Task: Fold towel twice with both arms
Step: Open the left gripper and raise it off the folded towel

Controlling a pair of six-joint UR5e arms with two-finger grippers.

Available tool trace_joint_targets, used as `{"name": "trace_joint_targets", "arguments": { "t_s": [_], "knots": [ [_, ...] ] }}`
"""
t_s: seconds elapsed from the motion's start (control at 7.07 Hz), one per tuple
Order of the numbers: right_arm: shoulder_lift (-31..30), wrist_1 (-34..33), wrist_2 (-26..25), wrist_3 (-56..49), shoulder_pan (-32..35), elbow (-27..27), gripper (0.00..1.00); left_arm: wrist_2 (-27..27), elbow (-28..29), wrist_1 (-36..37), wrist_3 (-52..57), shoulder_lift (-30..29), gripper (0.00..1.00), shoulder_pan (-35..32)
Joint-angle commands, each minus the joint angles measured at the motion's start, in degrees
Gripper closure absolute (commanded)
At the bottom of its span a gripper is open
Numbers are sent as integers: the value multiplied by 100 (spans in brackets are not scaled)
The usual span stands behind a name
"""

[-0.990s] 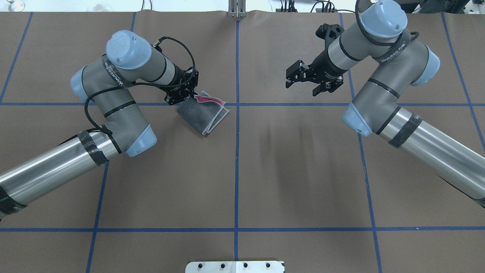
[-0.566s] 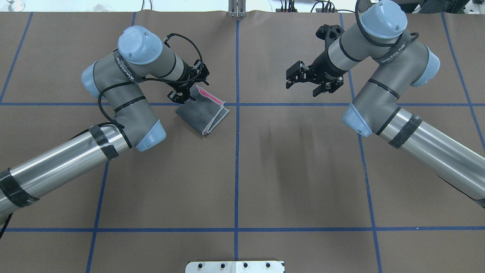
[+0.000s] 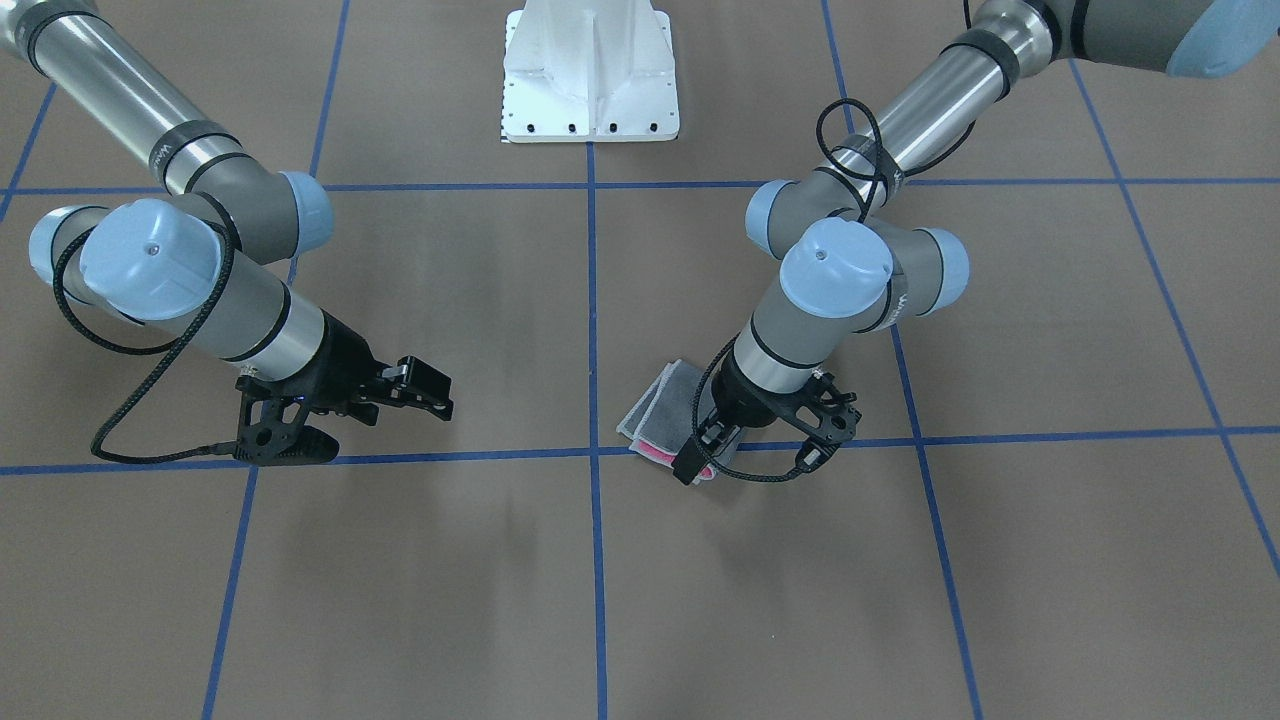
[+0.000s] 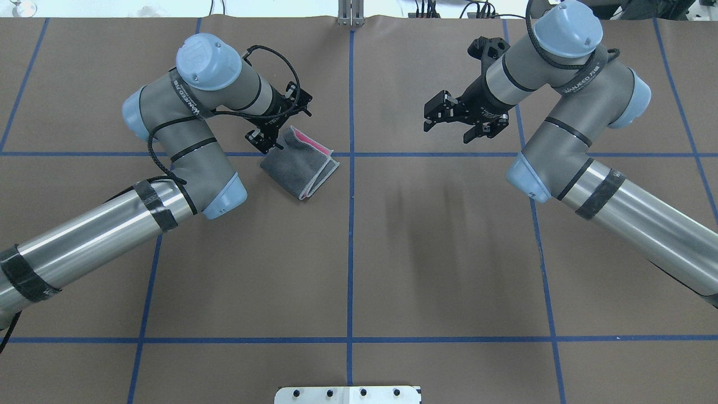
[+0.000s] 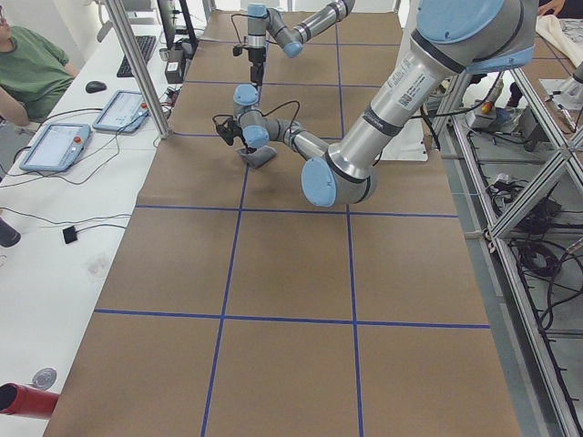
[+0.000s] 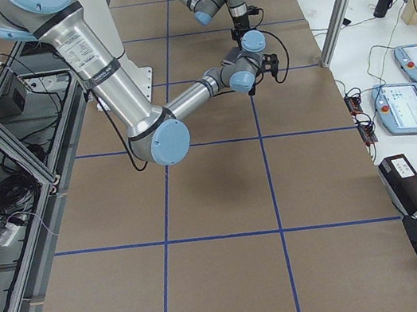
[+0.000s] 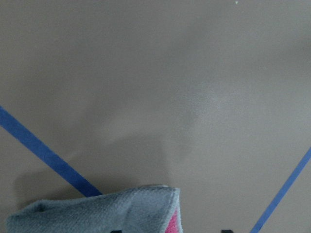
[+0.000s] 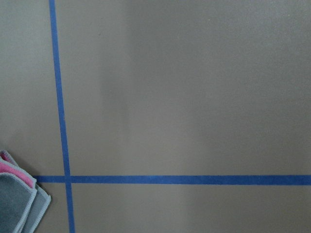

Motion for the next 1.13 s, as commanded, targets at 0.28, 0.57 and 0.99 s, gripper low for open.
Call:
{"name": "trace_joint_targets", "arguments": {
  "t_s": [0.28, 0.57, 0.99],
  "knots": [
    [6, -17, -1, -9, 52, -3, 0, 16, 580, -265, 13, -281, 0, 24],
    [6, -18, -1, -9, 70, -3, 0, 25, 800, -361, 13, -440, 0, 33],
    [6, -35, 8, -9, 123, -3, 0, 138, 1317, -772, 22, -633, 0, 33]
  ]
}}
